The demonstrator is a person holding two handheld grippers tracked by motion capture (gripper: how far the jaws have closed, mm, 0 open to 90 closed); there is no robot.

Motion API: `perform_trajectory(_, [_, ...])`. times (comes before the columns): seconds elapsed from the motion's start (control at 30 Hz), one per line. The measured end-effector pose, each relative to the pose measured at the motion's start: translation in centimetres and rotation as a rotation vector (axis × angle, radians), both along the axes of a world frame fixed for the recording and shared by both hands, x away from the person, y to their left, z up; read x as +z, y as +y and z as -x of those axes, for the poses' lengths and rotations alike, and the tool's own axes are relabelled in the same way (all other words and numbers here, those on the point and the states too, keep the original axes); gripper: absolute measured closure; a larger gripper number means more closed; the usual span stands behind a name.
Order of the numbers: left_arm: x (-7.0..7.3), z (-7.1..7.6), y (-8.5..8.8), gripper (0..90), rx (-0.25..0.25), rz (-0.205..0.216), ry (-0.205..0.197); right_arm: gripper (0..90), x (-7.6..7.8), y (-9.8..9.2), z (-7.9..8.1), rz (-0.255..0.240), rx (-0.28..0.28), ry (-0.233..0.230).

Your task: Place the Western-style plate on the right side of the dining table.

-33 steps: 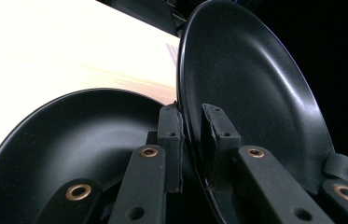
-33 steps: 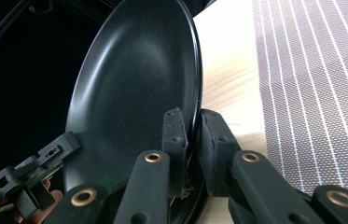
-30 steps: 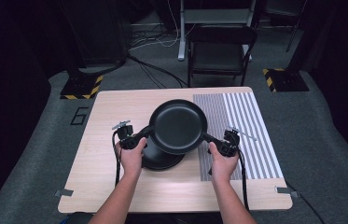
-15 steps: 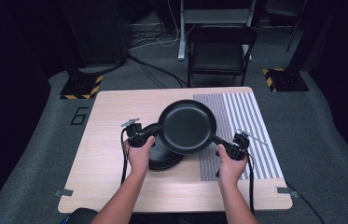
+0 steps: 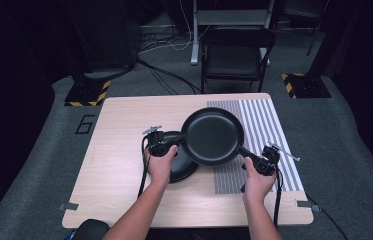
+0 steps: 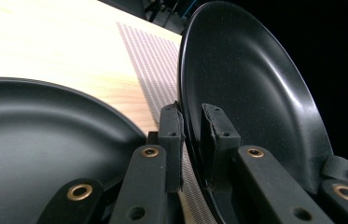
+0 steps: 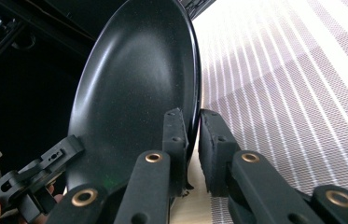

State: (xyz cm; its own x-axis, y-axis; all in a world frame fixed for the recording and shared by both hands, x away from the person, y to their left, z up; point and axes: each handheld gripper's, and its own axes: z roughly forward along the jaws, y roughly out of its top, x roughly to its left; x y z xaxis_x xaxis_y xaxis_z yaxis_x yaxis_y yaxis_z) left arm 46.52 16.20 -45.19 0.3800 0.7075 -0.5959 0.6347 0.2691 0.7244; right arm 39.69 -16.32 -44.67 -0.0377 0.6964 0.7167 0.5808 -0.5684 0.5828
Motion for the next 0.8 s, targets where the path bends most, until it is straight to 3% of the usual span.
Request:
perform_trajectory(0.53, [-1.1, -0.3, -3.2, 78.7, -0.046, 0.019, 0.020, 81.7, 0.0, -2.7, 1.1, 0.028, -0.061, 0.006])
perform_trajectory(0.8, [-1.5, -0.4, -4.1, 78.6, -0.070, 0.007, 0.029, 81.5, -0.4, -3.6, 1.7, 0.025, -0.075, 0.010])
